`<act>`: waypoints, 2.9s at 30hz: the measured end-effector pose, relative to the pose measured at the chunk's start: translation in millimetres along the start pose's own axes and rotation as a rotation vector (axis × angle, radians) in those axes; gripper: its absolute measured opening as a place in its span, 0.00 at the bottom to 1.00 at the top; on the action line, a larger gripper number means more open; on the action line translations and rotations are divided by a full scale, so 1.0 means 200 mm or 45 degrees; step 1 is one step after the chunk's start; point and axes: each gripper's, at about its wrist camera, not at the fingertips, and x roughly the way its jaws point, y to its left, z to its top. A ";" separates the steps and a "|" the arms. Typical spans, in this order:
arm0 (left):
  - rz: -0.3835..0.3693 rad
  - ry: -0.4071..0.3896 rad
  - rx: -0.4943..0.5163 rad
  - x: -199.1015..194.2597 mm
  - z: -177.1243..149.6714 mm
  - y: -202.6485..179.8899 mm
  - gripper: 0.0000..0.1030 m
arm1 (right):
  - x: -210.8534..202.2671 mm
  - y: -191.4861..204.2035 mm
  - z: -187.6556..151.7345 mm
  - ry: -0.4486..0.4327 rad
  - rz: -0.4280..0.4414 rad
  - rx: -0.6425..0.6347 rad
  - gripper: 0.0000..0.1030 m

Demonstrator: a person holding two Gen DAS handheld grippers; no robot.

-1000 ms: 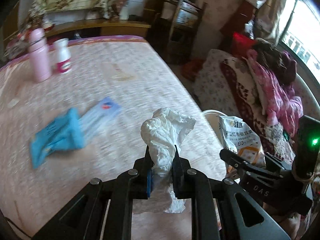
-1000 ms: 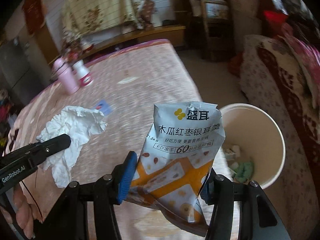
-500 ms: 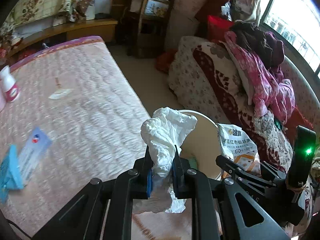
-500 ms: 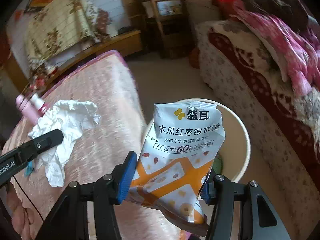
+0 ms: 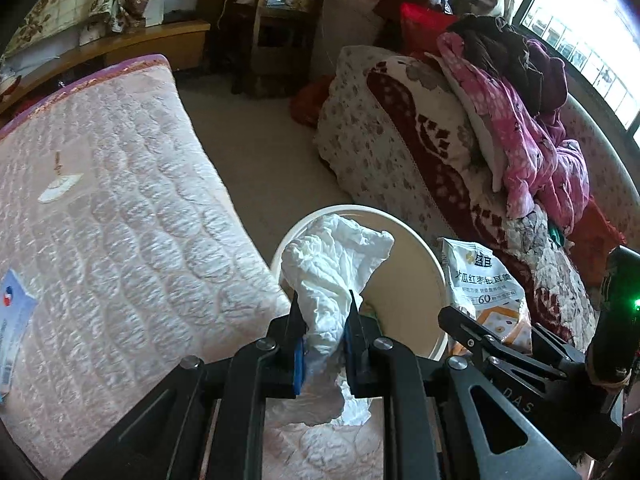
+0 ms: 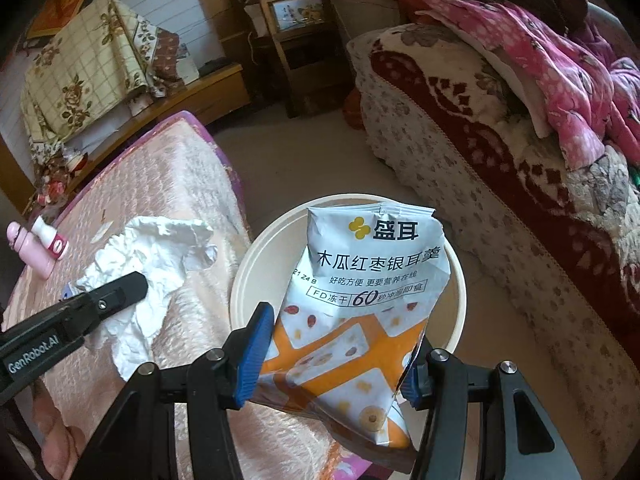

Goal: Collect trash
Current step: 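Open both tools to drop the tissue and snack bag into the bucket, then move both open tools back over the blue packet and white medicine box, then grasp the blue packet with the left tool while the right grasps the white medicine box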

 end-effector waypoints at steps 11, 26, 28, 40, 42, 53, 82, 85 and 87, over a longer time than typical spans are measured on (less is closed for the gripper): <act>-0.037 0.012 -0.007 0.05 -0.01 0.00 0.49 | 0.11 -0.09 0.02 0.058 0.015 0.099 0.65; 0.194 -0.094 0.024 -0.17 -0.12 0.11 0.58 | 0.04 -0.01 -0.04 0.031 0.041 0.100 0.70; 0.222 -0.109 0.024 -0.21 -0.13 0.14 0.58 | 0.02 0.03 -0.06 0.024 0.046 0.078 0.70; 0.356 -0.156 -0.063 -0.44 -0.25 0.41 0.58 | -0.05 0.34 -0.13 0.026 0.115 -0.058 0.70; 0.375 -0.161 -0.085 -0.47 -0.27 0.46 0.58 | -0.06 0.39 -0.15 0.022 0.125 -0.075 0.70; 0.538 -0.188 -0.211 -0.72 -0.38 0.88 0.58 | -0.08 0.76 -0.23 0.053 0.228 -0.220 0.70; 0.418 -0.165 -0.550 -1.07 -0.73 1.52 0.78 | 0.04 1.30 -0.35 0.169 0.387 -0.420 0.70; 0.367 -0.183 -0.483 -1.01 -0.66 1.45 0.83 | 0.03 1.33 -0.36 0.165 0.399 -0.436 0.70; 0.370 -0.138 -0.423 -0.93 -0.62 1.42 0.83 | 0.02 1.34 -0.37 0.165 0.411 -0.444 0.70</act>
